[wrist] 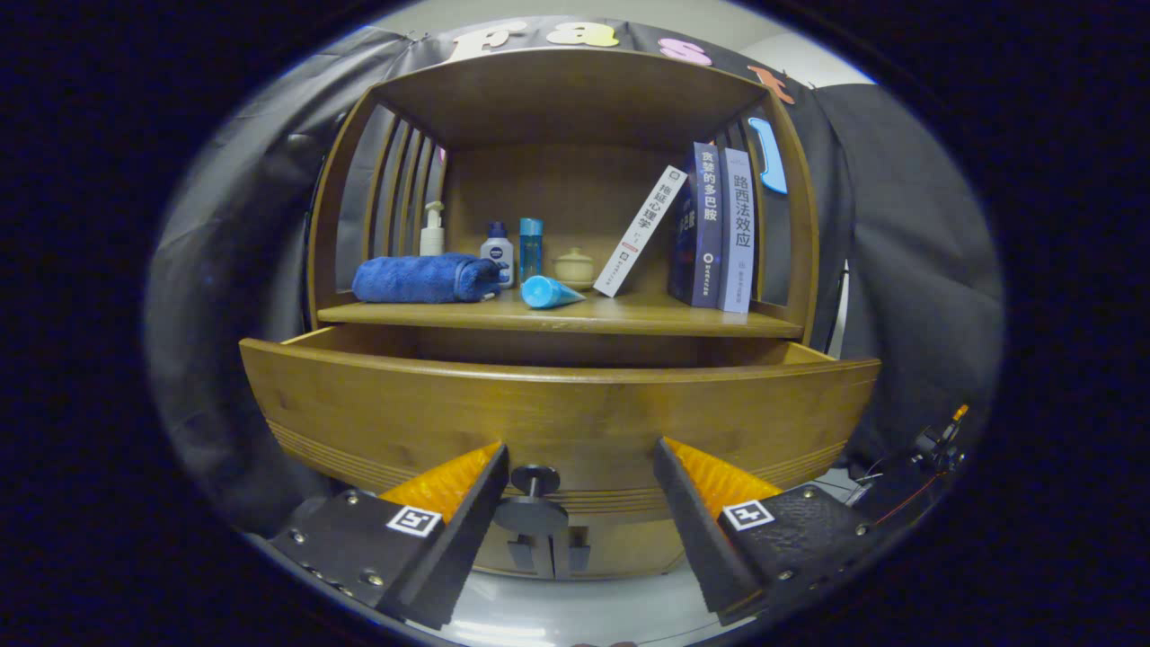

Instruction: Pull open the drawer, take out the items inside it, and place them on the countertop above the cabinet.

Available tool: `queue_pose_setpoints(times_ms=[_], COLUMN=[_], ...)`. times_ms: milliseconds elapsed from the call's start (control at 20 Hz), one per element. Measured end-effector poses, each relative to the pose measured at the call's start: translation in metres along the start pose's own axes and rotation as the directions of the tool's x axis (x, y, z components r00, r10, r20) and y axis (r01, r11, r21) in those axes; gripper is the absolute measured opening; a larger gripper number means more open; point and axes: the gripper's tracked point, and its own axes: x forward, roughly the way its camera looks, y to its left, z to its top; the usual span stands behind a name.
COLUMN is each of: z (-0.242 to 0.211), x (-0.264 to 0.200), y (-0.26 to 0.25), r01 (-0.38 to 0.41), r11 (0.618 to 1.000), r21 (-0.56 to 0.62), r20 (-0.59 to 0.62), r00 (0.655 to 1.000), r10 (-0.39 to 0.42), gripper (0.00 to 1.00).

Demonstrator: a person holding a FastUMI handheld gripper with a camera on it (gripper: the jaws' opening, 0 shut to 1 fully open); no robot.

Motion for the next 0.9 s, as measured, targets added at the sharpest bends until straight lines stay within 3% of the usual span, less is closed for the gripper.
queue_pose_setpoints(times_ms=[900], z=[0.016], x=[0.064], y=[0.007], r01=[0.039], r11=[0.998], r21=[-0.053], r20=[-0.015], r00=[0.999], r10=[-0.040], gripper=[0.98])
